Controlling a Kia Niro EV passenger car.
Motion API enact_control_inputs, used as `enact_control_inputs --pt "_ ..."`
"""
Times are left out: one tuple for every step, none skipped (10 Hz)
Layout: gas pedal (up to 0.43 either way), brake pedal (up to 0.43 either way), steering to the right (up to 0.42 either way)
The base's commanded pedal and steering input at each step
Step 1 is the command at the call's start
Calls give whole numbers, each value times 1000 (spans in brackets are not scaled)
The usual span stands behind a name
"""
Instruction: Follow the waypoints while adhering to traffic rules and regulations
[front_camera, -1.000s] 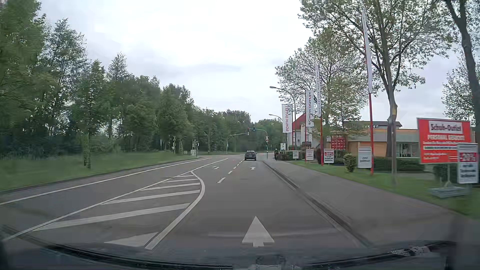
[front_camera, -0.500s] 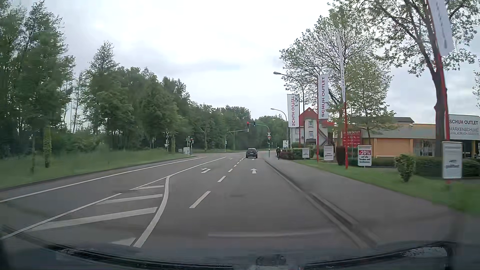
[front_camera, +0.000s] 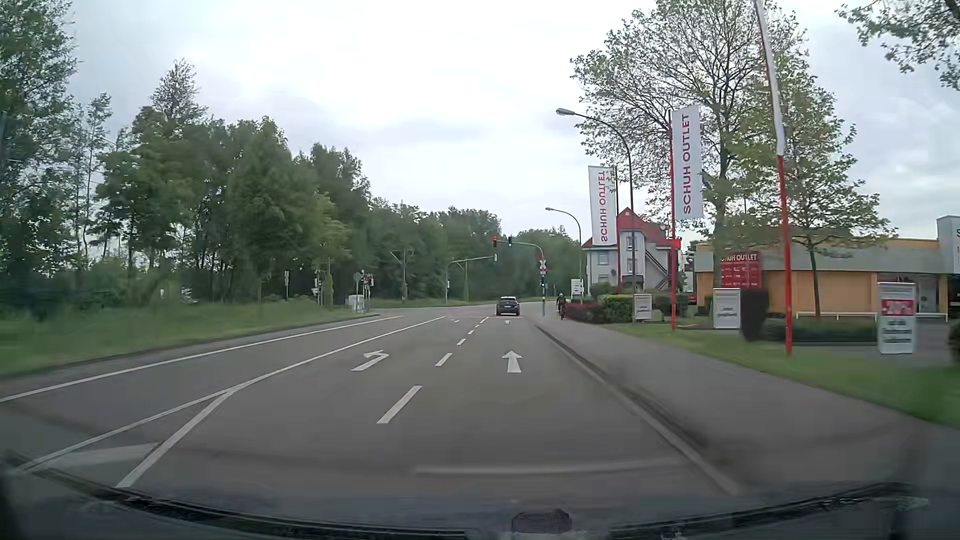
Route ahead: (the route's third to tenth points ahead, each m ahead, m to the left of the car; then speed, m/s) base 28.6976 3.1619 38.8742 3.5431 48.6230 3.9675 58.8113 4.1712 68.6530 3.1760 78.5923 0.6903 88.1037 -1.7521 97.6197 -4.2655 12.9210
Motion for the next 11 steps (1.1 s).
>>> enact_control_inputs --pt "59 0 0" --pt "39 0 0" --pt "28 0 -1" --pt "28 0 -1" --pt "28 0 -1" --pt "28 0 -1" --pt "28 0 0" --pt "28 0 -1" --pt "28 0 -1" --pt "28 0 -1" --pt "28 0 0"
